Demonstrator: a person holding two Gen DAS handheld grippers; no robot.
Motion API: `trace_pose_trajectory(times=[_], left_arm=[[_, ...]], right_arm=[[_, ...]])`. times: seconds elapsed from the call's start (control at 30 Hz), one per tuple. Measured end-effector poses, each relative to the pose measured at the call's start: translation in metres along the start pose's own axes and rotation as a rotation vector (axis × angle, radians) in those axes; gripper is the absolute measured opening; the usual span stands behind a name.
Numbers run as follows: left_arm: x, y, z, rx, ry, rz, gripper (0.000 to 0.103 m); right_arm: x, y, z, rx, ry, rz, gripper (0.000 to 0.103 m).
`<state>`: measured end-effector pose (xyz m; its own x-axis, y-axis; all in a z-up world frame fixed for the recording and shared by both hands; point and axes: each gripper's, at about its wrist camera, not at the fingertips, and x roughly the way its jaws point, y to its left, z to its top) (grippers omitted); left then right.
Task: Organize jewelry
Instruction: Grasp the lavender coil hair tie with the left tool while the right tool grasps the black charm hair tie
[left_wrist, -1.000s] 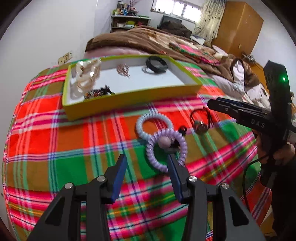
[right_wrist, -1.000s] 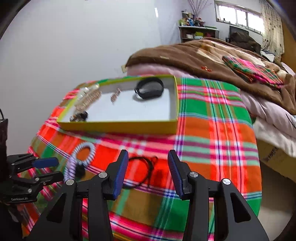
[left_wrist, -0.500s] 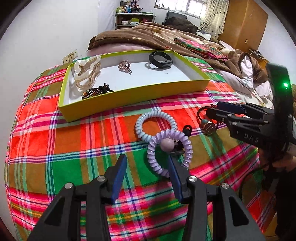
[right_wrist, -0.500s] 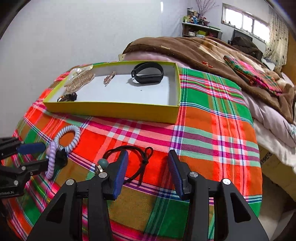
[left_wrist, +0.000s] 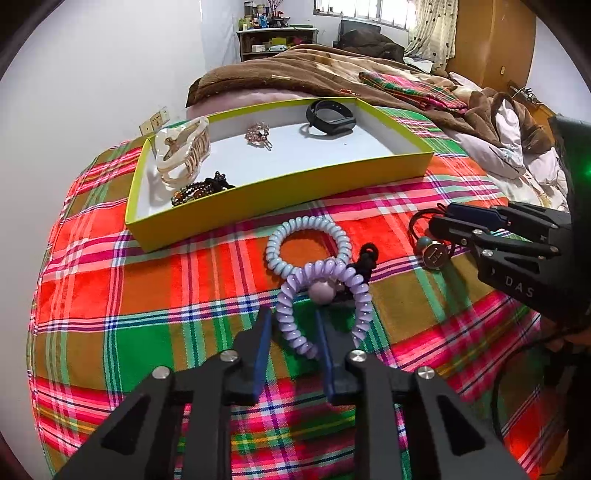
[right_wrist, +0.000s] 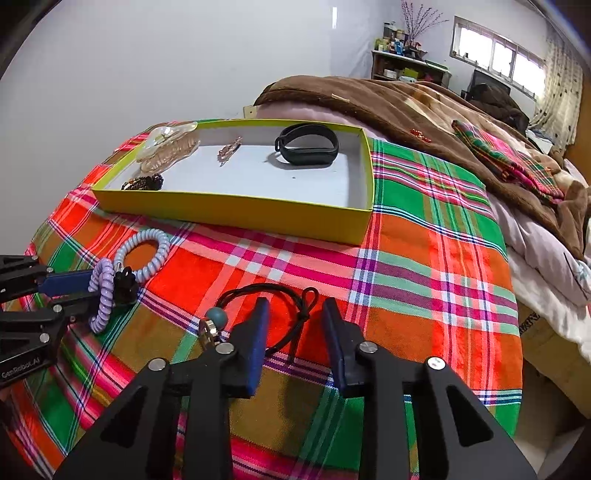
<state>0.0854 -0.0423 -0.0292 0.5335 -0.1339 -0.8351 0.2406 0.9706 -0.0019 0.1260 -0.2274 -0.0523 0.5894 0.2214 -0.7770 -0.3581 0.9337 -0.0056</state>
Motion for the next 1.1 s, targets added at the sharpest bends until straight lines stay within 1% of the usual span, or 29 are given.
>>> trace_pose_trajectory(times=[0.07, 0.13, 0.23, 0.63, 1.1], left_arm=[[0.0, 0.001, 0.0, -0.007, -0.002, 0.005, 0.018], [0.0, 0.003, 0.0, -0.013, -0.003, 0.007, 0.012], [-0.001, 0.004, -0.001, -0.016, -0.006, 0.002, 0.011], [-0.01, 0.011, -0.003, -0.051, -0.044, -0.042, 0.01], [-0.025, 0.021, 0.002, -0.088, -0.083, -0.05, 0.01]], right_arm=[[-0.001, 0.0, -0.001, 0.003, 0.0, -0.002, 0.013], [0.0, 0.001, -0.001, 0.003, 0.003, -0.002, 0.012], [-0.001, 0.001, -0.002, 0.007, 0.002, 0.003, 0.007], [-0.012, -0.003, -0.005, 0.05, -0.037, 0.012, 0.006], [-0.035, -0.003, 0.0, 0.075, -0.104, 0.032, 0.006]])
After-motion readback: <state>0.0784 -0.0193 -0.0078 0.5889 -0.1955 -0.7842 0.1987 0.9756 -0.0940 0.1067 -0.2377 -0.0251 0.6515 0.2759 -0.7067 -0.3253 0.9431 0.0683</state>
